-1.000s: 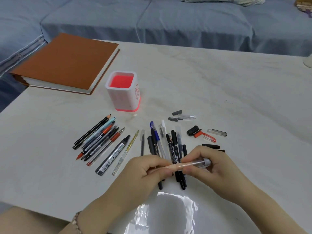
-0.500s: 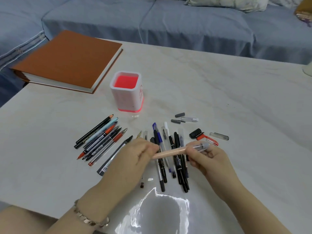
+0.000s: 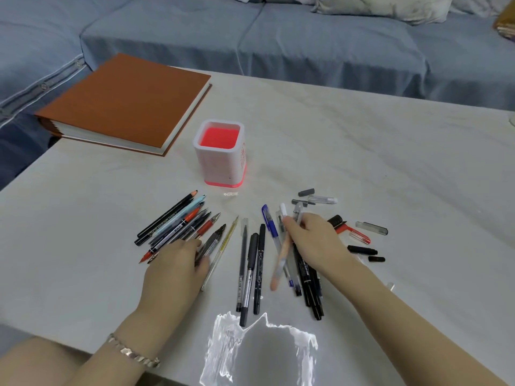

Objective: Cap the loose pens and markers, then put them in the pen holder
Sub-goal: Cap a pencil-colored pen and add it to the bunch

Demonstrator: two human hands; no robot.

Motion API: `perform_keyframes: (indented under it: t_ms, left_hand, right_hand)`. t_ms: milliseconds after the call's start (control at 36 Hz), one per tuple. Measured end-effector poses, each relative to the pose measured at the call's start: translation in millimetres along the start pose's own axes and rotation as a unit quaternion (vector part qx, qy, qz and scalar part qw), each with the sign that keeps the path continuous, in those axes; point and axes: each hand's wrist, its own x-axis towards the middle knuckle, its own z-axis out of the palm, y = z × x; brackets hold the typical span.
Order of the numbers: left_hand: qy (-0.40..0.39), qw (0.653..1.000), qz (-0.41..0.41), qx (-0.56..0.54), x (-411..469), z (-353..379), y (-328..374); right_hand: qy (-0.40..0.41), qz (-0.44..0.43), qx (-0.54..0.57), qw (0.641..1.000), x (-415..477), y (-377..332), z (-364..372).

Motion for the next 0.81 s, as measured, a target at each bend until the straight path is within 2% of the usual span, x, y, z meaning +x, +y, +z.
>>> perform_keyframes:
  t_ms: [83,167,333,444,556,694,806]
  left_hand:
    - [0.009,1.000,-0.015,-0.007,1.7,1.3,0.6]
    - [0.017,0.997,-0.026,-0.064,1.0,-0.5,6.7]
    - [0.025,0.988,-0.025,-0.152,-0.8,-5.5,22.8]
    - [0.010,0.982,-0.023,-0.186,0.8,-4.1,25.4]
    - [-0.012,0.973,-0.011,-0.230,-0.2,-1.8,28.4]
    - [-0.031,0.969,0.019,-0.244,-4.4,-3.8,36.3]
    - [-0.050,0.965,0.031,-0.254,-6.7,-1.0,39.1]
  right_hand:
    - [-0.022,0.006,-0.055,0.998,2.1,0.2,-0.8]
    - [-0.020,-0.011,-0.098,0.995,2.9,3.9,1.6]
    - [0.056,-0.043,-0.084,0.994,0.3,14.8,-2.9]
    - [0.116,-0.082,-0.235,0.962,6.6,37.3,-23.2]
    - [0.063,-0.048,-0.336,0.939,14.7,51.0,-39.8]
    - [0.026,-0.049,-0.322,0.945,19.8,53.4,-43.3]
    - [0.075,-0.115,-0.257,0.957,15.2,54.3,-43.9]
